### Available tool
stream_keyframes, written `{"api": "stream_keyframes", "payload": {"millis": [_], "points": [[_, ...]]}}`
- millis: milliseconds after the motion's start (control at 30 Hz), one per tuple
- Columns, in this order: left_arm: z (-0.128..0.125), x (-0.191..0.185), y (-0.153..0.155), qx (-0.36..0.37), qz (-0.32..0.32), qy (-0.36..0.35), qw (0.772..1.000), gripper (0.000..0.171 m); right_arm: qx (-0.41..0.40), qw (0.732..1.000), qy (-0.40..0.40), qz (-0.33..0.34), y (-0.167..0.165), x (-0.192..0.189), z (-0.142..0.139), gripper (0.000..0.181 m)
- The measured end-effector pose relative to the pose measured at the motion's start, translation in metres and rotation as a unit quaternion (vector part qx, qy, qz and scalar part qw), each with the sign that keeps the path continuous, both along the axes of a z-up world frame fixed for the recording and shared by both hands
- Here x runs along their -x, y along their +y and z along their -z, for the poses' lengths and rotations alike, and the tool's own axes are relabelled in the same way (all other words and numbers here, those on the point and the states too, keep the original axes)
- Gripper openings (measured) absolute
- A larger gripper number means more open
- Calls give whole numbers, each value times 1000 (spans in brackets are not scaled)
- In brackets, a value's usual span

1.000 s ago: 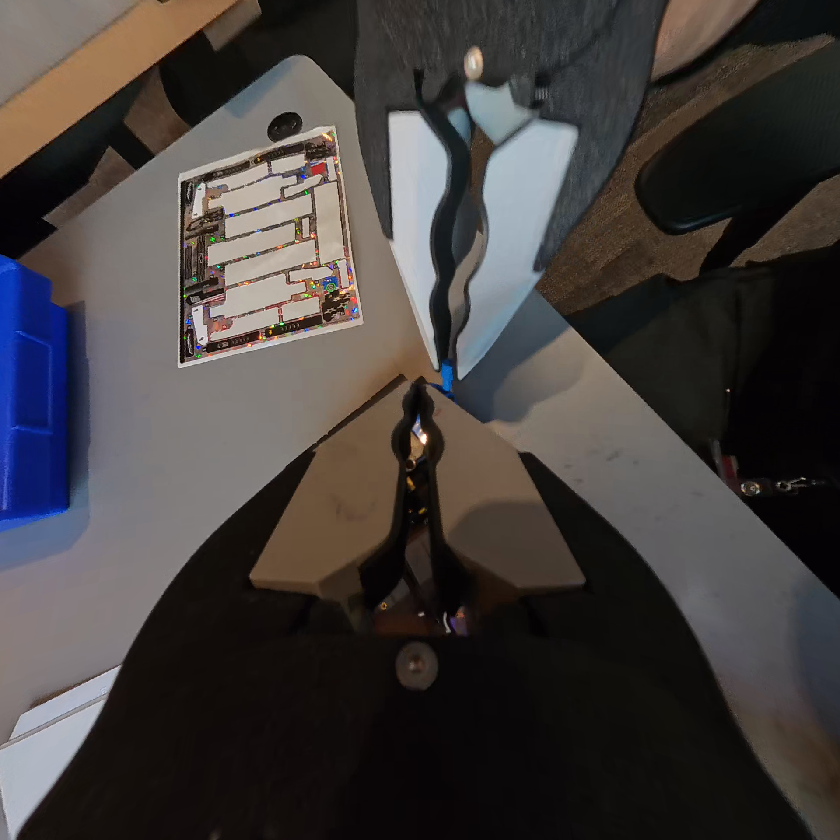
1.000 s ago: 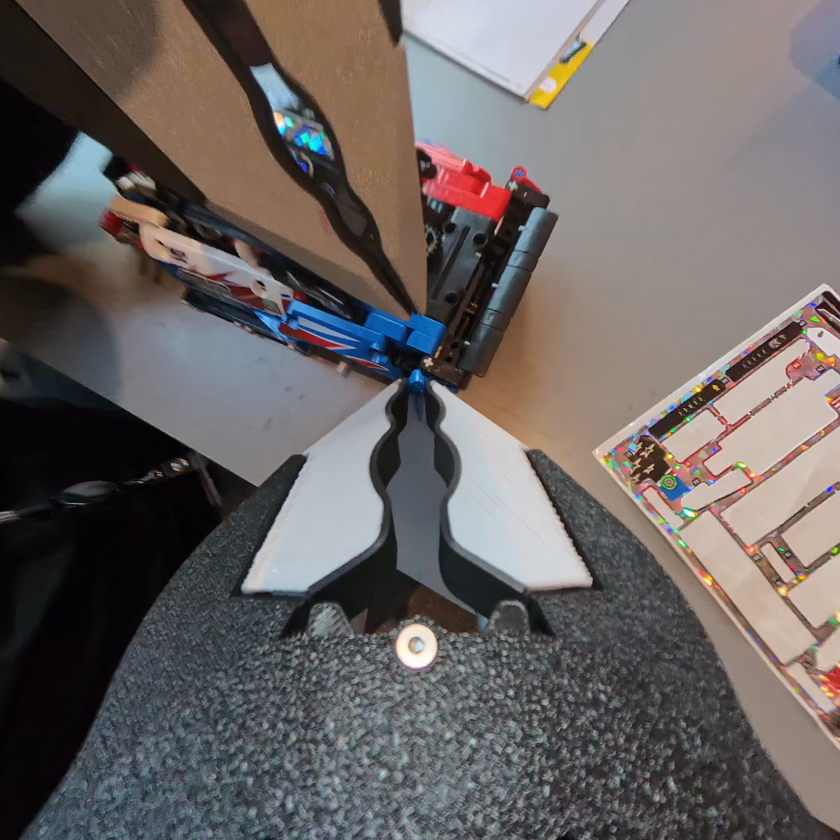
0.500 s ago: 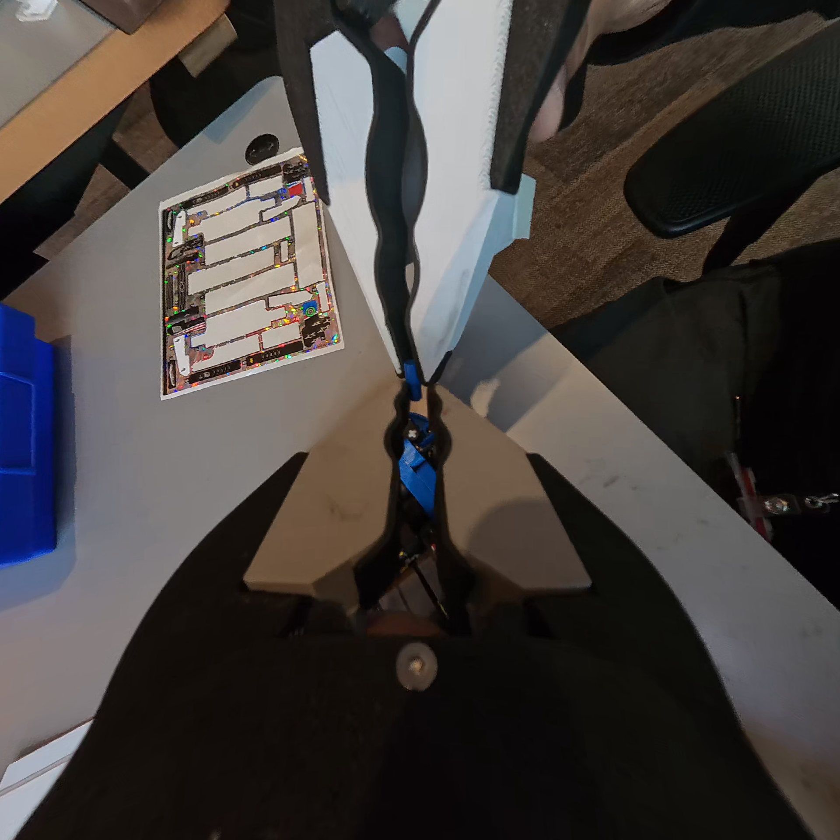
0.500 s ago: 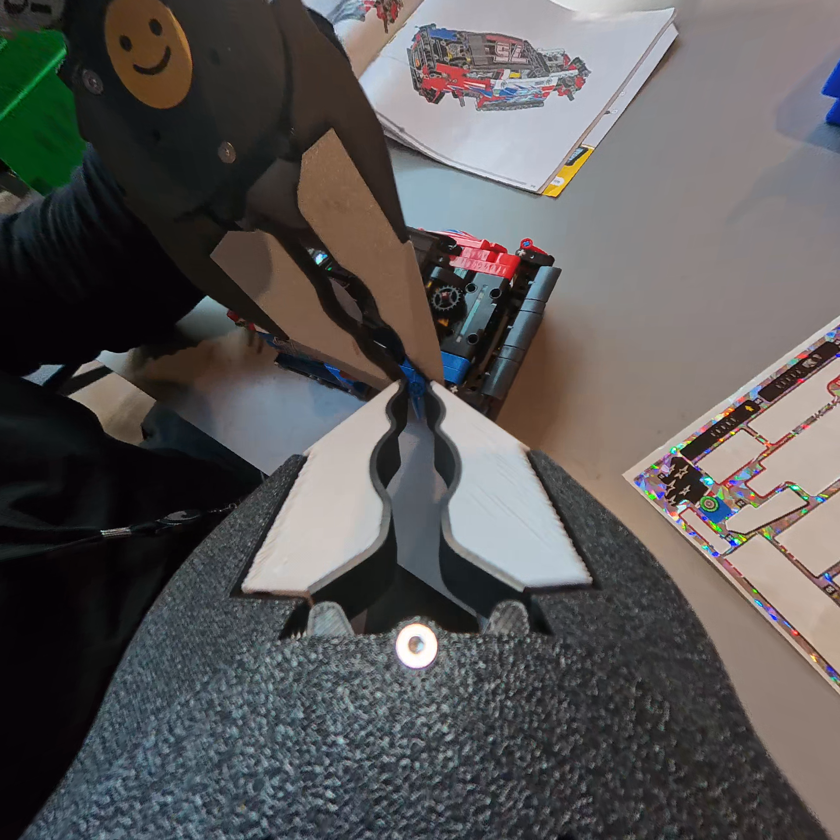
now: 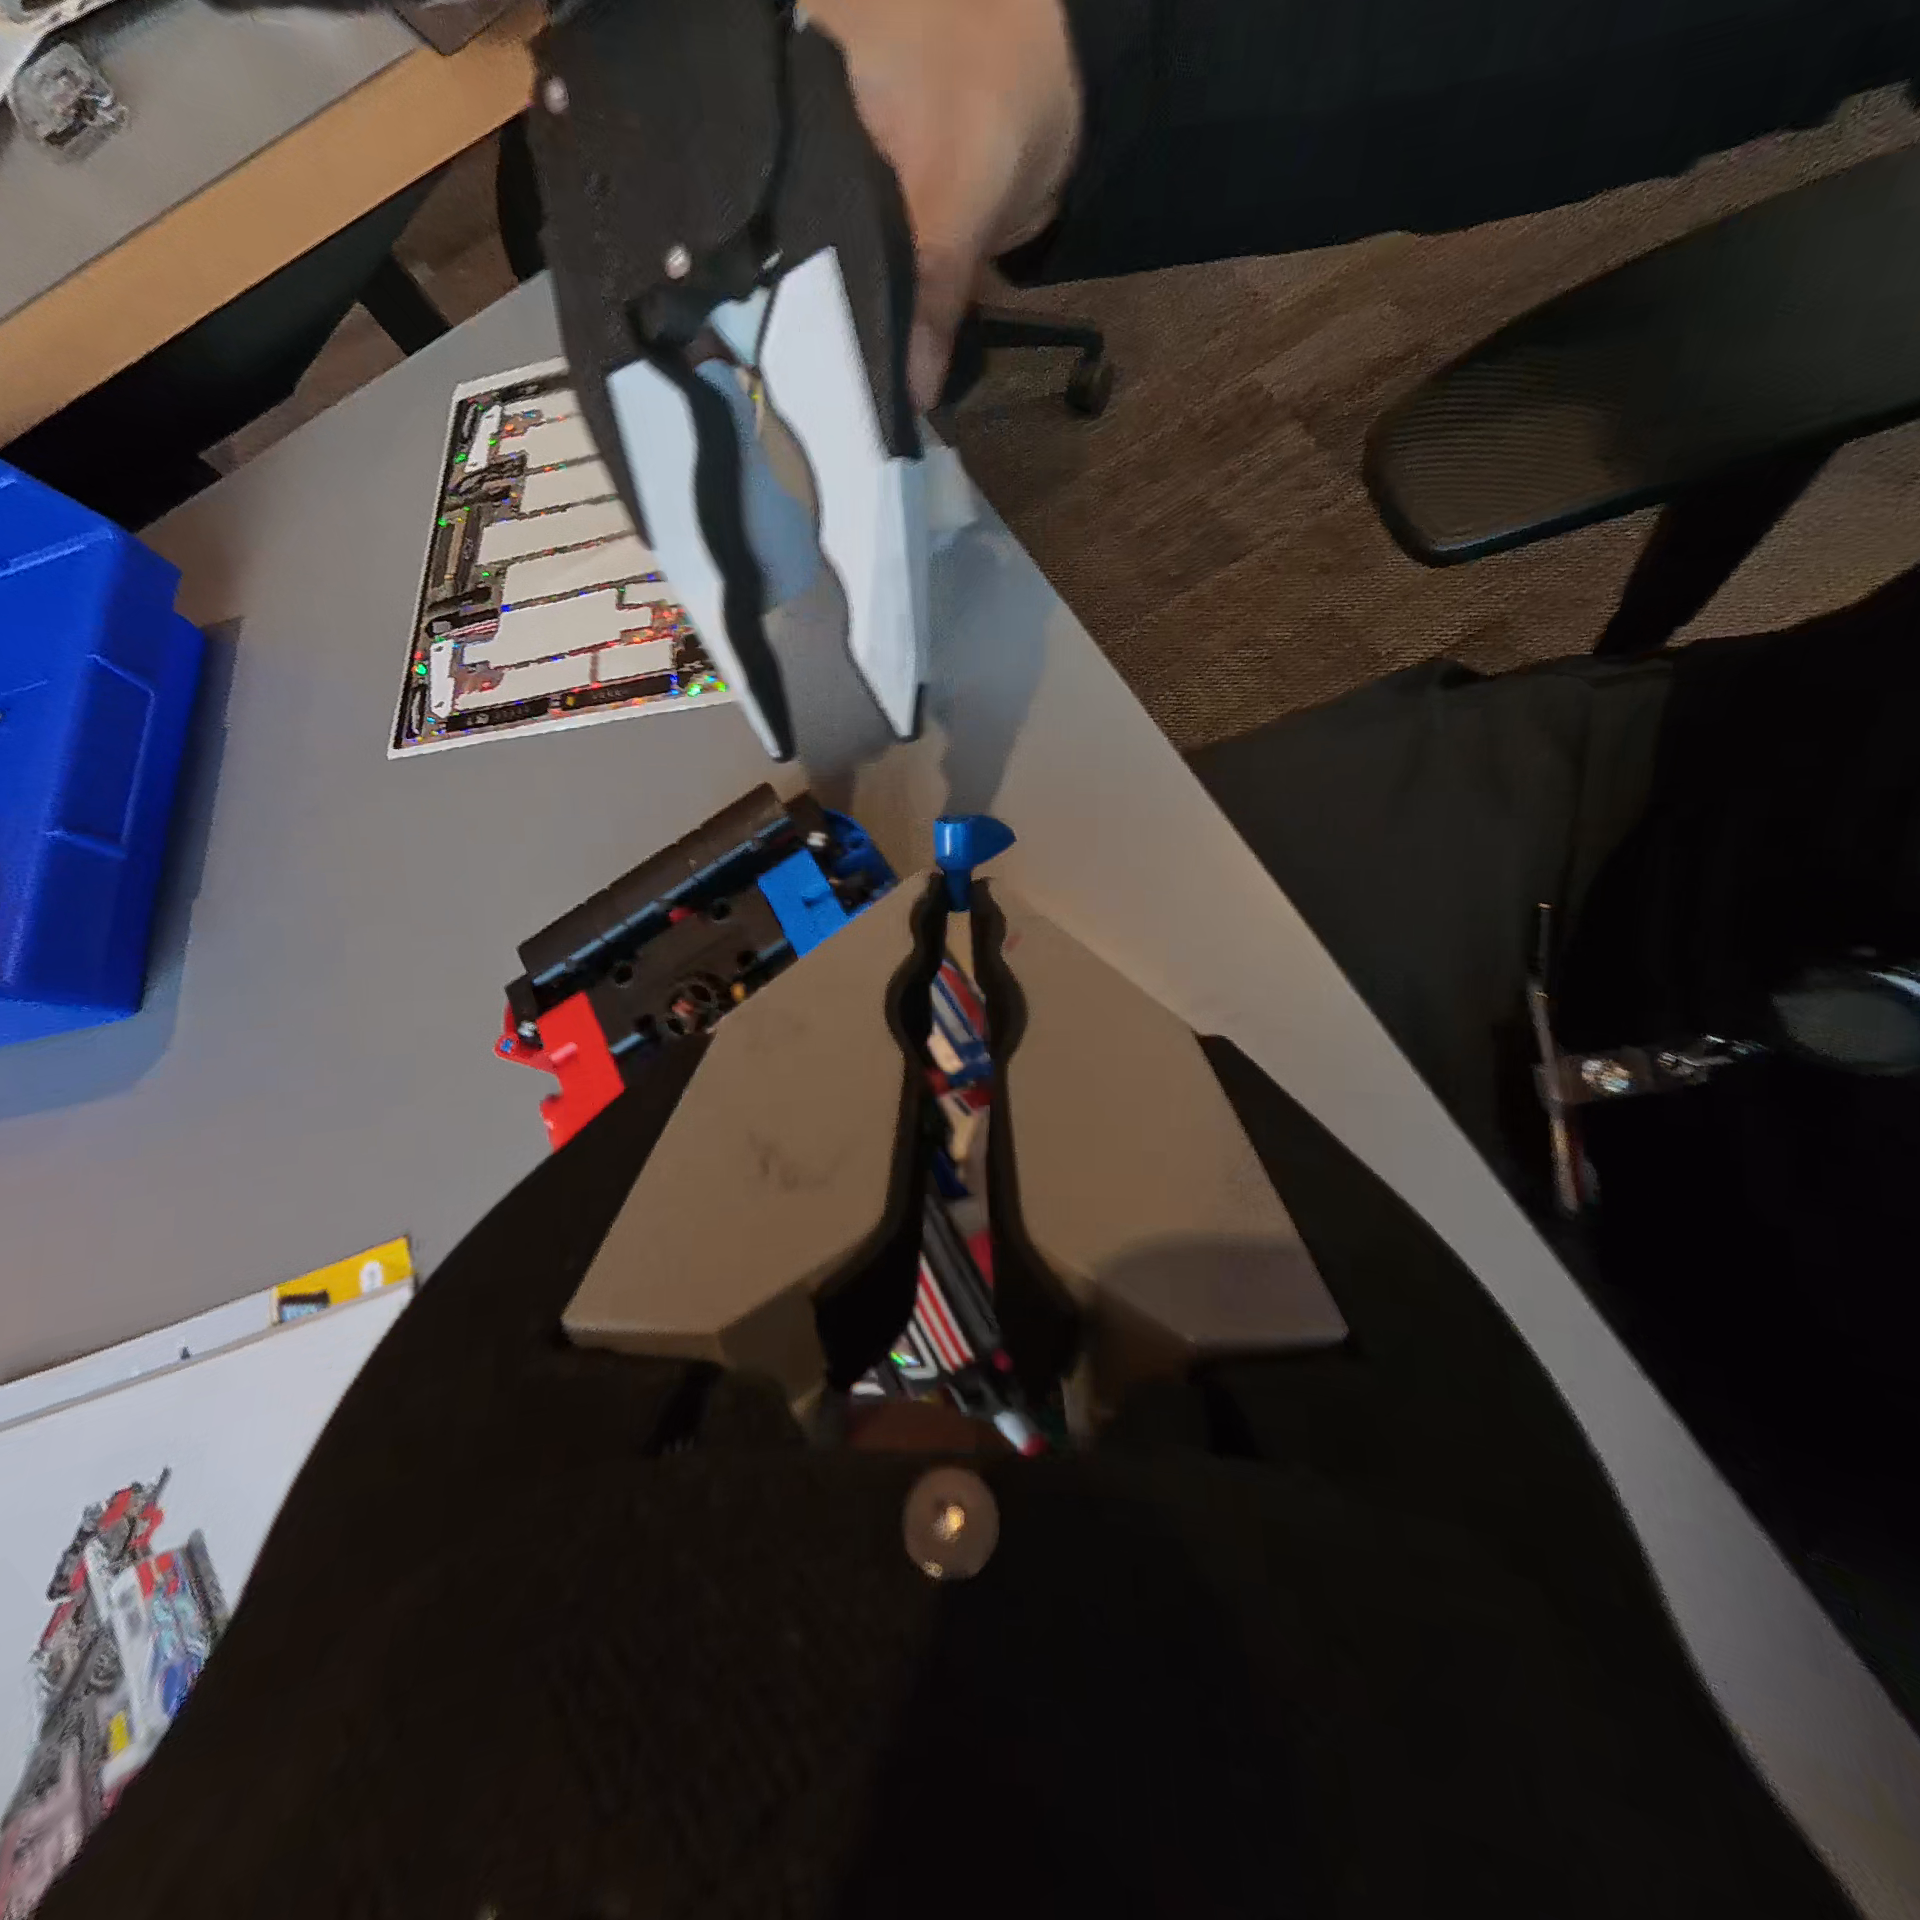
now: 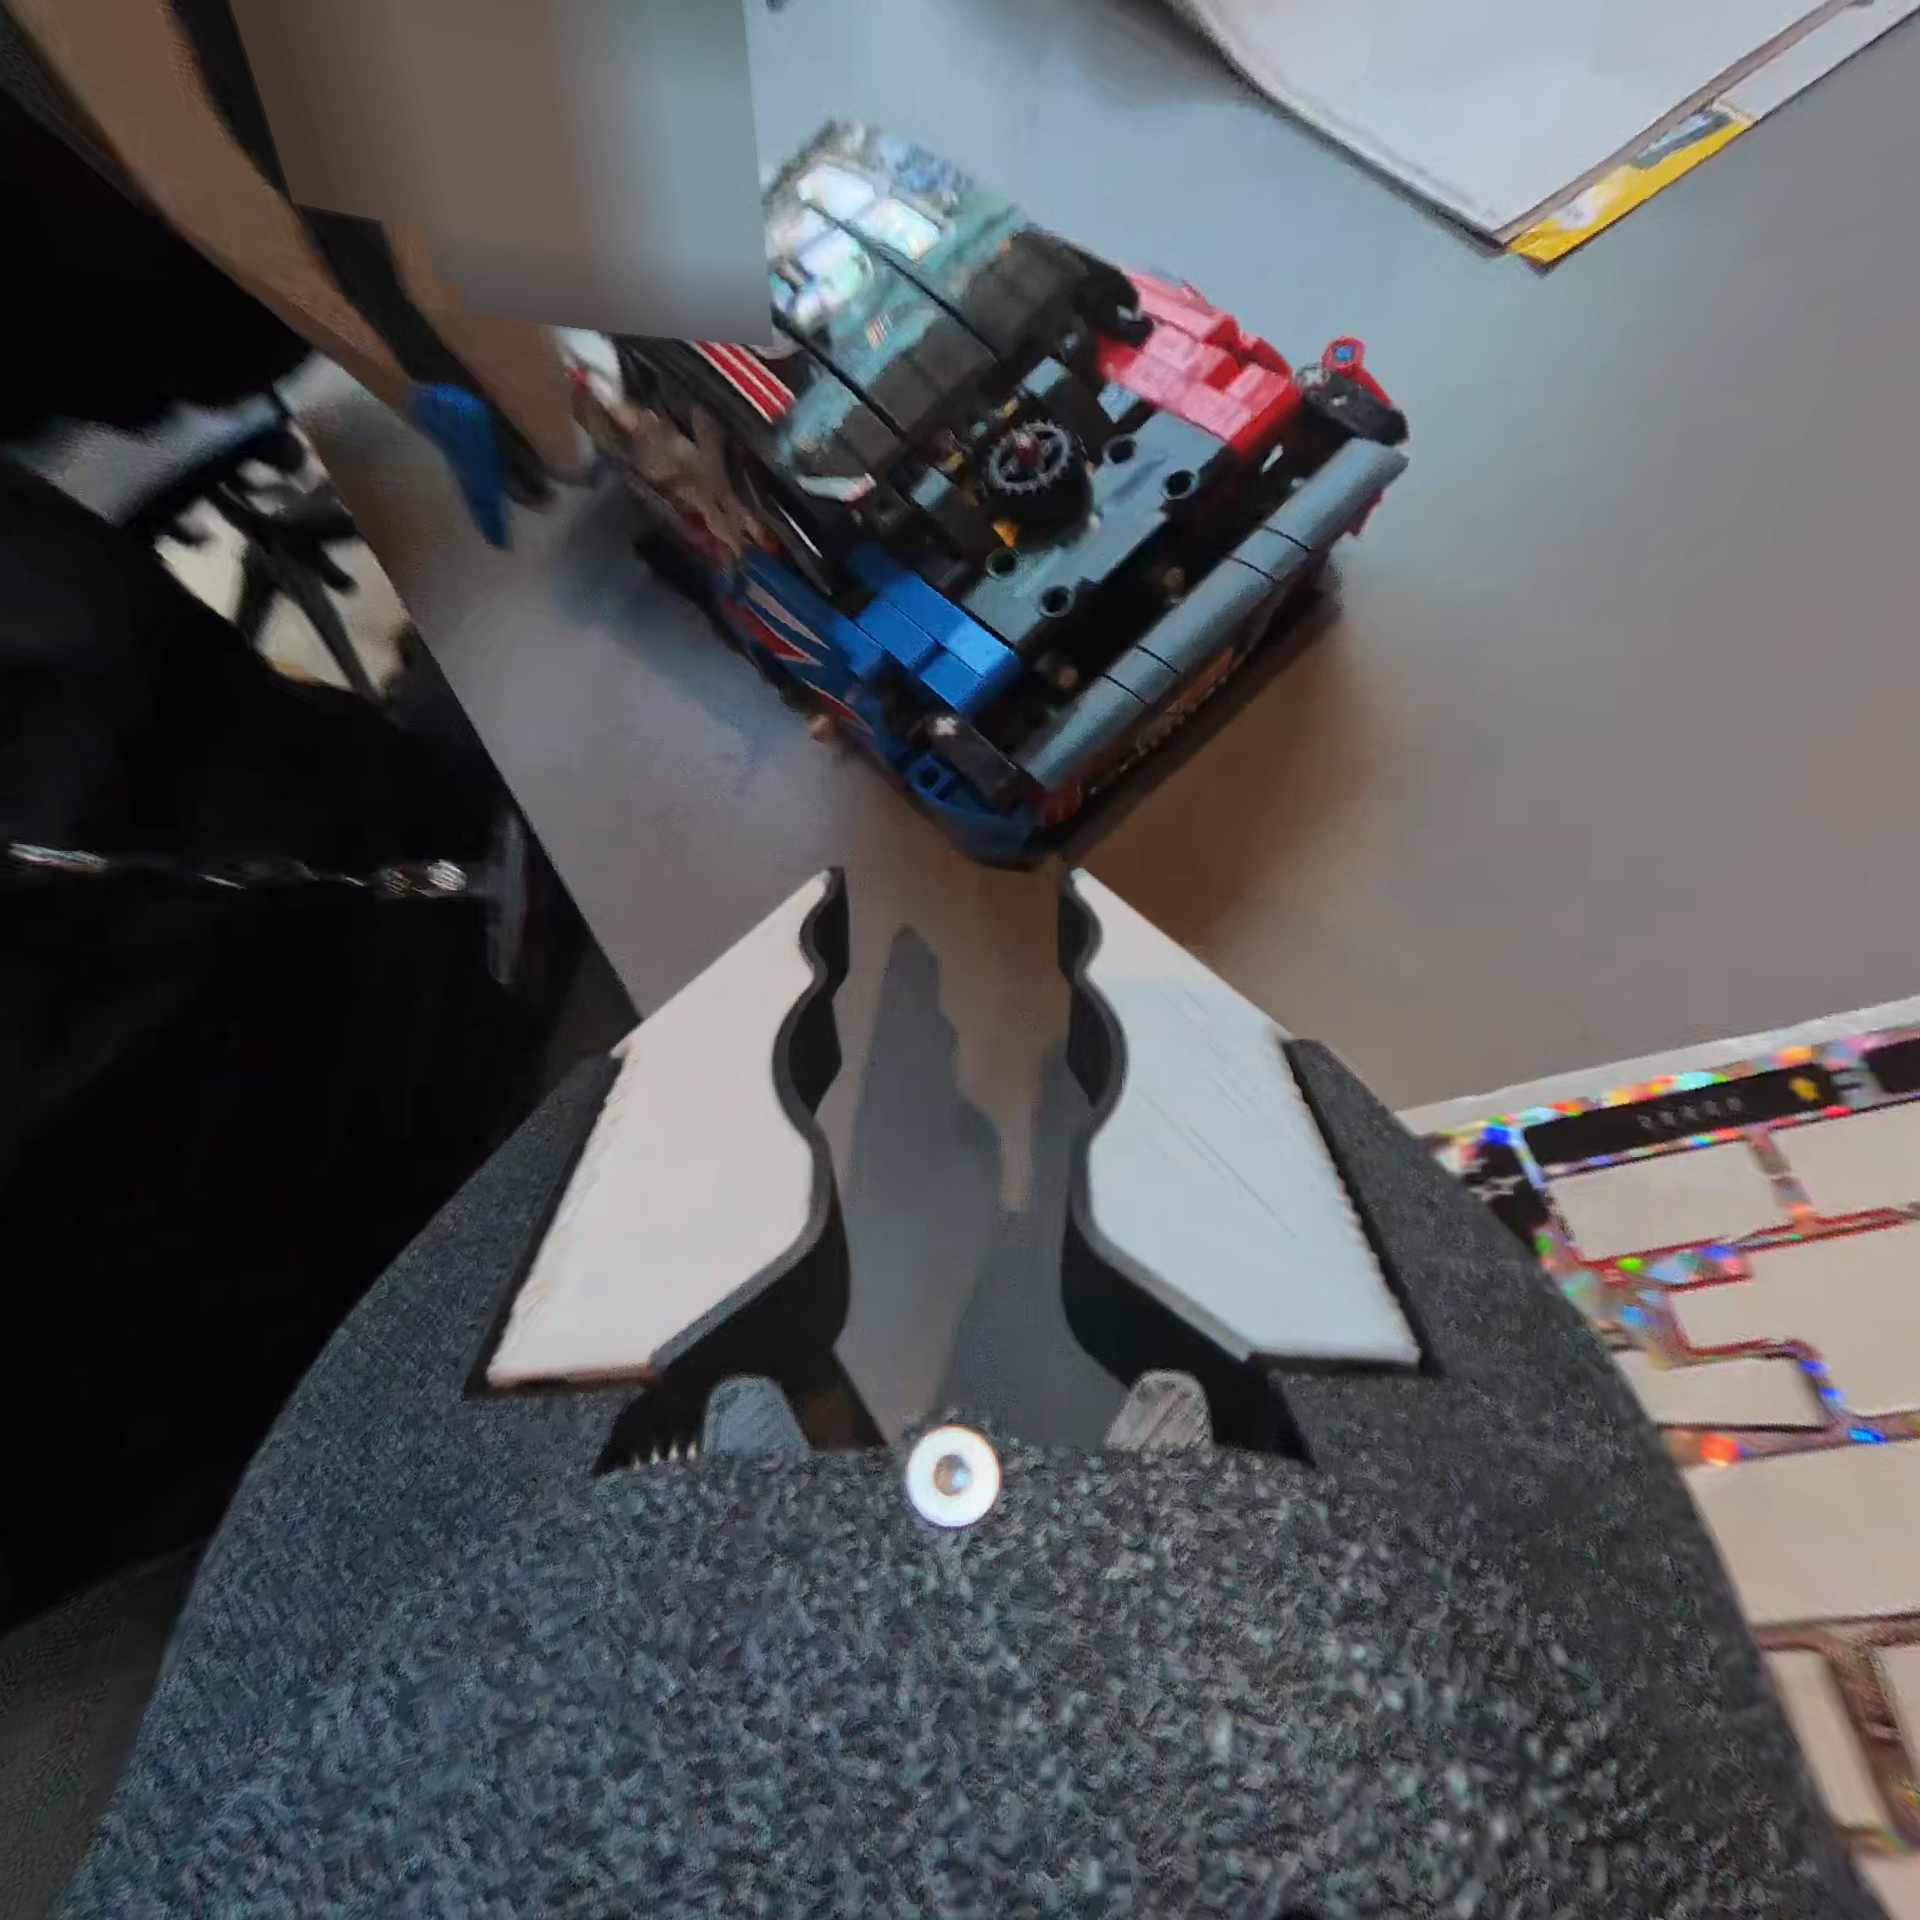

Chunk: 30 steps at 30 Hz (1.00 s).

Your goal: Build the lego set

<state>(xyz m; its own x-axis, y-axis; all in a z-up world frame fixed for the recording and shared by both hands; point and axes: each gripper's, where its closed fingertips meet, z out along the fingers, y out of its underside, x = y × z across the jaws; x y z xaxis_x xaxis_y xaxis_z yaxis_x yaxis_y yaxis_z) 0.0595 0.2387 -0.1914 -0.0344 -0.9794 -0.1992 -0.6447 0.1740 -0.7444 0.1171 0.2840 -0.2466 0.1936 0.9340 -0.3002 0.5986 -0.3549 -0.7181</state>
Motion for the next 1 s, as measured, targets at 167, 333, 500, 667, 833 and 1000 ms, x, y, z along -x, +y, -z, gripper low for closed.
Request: {"api": "stream_keyframes", "payload": {"millis": [167, 333, 500, 667, 833, 1000], "points": [[-10, 19, -41, 45, -4, -30, 999, 1, -38, 996, -57, -54, 7, 18, 14, 52], [1, 35, -72, 74, -15, -59, 995, 1, -68, 991, -65, -97, -26, 37, 15, 38], [12, 46, -89, 102, -56, -85, 990, 1, -70, 985, -46, -153, -88, 67, 20, 29], [0, 47, -80, 85, -156, -163, 971, 1, -111, 984, -35, -135, -105, 56, -3, 18], [21, 21, -112, 177, -107, -158, 966, 1, -238, 954, 33, -180, -134, 72, -56, 25], [9, 11, -128, 309, -6, -195, 931, 1, -324, 897, 1, -300, -172, 84, -62, 23]]}}
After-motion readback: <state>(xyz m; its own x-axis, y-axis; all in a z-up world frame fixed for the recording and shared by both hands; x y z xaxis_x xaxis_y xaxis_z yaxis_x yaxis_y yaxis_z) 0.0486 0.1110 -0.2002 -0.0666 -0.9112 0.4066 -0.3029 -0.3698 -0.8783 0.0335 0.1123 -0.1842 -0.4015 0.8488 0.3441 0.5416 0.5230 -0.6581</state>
